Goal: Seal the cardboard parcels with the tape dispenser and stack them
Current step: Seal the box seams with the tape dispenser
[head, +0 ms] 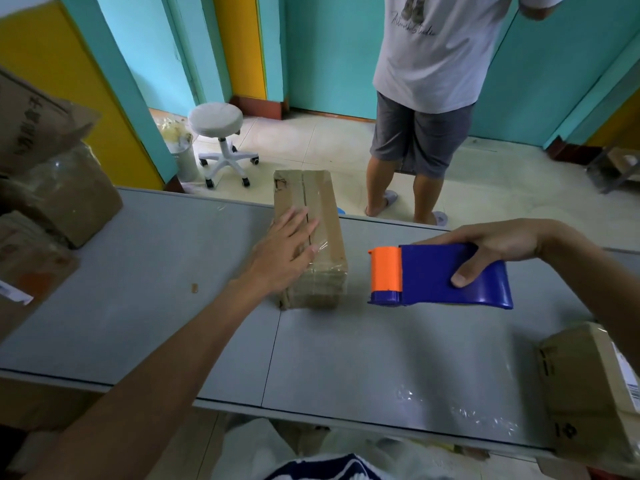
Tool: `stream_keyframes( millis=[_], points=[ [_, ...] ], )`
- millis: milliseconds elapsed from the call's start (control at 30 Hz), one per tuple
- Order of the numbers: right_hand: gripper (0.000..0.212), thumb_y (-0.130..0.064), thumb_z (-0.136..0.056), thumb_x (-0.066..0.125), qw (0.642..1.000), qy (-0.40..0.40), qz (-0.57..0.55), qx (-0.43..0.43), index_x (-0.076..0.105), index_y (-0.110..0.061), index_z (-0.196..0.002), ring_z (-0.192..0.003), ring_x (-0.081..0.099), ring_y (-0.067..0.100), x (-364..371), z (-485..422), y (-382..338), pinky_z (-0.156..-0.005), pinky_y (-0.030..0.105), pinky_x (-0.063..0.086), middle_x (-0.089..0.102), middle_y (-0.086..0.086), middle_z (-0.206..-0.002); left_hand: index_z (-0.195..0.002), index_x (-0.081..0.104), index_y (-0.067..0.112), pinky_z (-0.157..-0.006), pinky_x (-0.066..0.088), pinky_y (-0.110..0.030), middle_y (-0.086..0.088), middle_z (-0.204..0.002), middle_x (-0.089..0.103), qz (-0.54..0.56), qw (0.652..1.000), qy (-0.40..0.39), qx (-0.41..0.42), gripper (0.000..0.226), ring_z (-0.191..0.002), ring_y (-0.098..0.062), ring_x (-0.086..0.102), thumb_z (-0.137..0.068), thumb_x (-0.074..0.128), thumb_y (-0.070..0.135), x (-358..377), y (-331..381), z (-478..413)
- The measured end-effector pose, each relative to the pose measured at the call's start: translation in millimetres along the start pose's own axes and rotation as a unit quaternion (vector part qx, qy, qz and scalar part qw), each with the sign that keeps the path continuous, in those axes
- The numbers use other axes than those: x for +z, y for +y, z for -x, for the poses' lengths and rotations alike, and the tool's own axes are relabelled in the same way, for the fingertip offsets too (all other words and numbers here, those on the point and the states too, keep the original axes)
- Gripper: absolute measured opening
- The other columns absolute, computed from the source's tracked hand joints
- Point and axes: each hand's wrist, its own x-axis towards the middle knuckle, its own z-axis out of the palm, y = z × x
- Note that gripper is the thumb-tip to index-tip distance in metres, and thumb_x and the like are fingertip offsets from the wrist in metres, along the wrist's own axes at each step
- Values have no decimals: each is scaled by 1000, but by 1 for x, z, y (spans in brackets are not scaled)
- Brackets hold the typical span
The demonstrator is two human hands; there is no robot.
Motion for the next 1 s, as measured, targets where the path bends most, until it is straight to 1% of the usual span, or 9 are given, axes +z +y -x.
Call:
stream_keyframes(
  millis=[100, 233, 333, 467, 633, 733, 833, 933, 1000],
  points=[
    [57, -30, -68, 69, 1000, 7, 28, 13, 46, -47, -118, -104, 62, 11, 3, -13, -1, -75, 22, 54, 64, -16, -110, -146, 23, 24, -117, 10, -36, 6, -157, 9, 11, 1000, -8, 16, 65, -142, -5, -4, -87, 25, 49, 0, -3, -5],
    [60, -33, -71, 68, 999, 16, 35, -3, 41, -52, -121, -110, 59, 14, 12, -37, 4, -81, 23, 54, 59, -15, -119, -147, 23, 23, -117, 8, -33, 6, -157, 8, 5, 999, -4, 34, 52, -142, -4, -5, -99, 36, 39, 3, -3, -9],
    [61, -33, -72, 68, 999, 32, 33, -18, 39, -55, -121, -109, 58, 12, 18, -49, 6, -78, 19, 51, 59, -18, -117, -147, 23, 25, -117, 12, -37, 6, -157, 7, 7, 999, 1, 34, 56, -142, -4, -5, -95, 32, 44, 4, -4, -8],
    [54, -34, -72, 65, 999, 35, 14, -19, 43, -48, -119, -107, 59, 10, 22, -54, 13, -76, 18, 51, 60, -19, -114, -147, 24, 24, -115, 15, -38, 5, -157, 9, -5, 1000, 10, 26, 65, -144, -8, -3, -86, 22, 47, 5, 2, -9],
    [57, -34, -70, 66, 1000, 21, 8, -7, 46, -42, -123, -108, 59, 17, 14, -59, 11, -87, 29, 52, 61, -9, -118, -146, 27, 20, -117, 15, -42, 1, -156, 14, 11, 999, 32, 33, 63, -145, -13, 0, -87, 26, 42, 11, 2, -12],
    [68, -35, -69, 66, 999, 24, 48, -6, 43, -36, -133, -108, 59, 18, 7, -55, 0, -93, 37, 51, 61, -7, -119, -145, 28, 19, -117, 13, -40, 0, -156, 15, 21, 999, 35, 35, 63, -145, -13, 2, -86, 28, 41, 12, 0, -10],
    [66, -37, -73, 66, 996, 45, 79, -13, 41, -36, -134, -105, 60, 14, 11, -56, -8, -88, 29, 50, 61, -8, -120, -145, 29, 19, -117, 13, -37, 1, -156, 16, 29, 998, 39, 37, 63, -144, -10, 2, -86, 28, 40, 13, 2, -12],
    [64, -35, -86, 65, 968, 122, 218, 22, 35, -29, -142, -113, 54, 19, 30, -81, -12, -86, 28, 47, 53, -3, -131, -145, 27, 20, -117, 11, -38, 2, -156, 14, 13, 997, 20, 71, 62, -142, -7, 1, -87, 28, 40, 14, 5, -16],
    [63, -33, -87, 64, 967, 129, 216, 31, 35, -26, -143, -114, 53, 19, 36, -95, -5, -84, 28, 48, 52, 0, -132, -146, 25, 22, -117, 9, -42, 3, -156, 12, 8, 997, 8, 78, 62, -142, -6, 0, -88, 25, 45, 13, -1, -17]
  ],
)
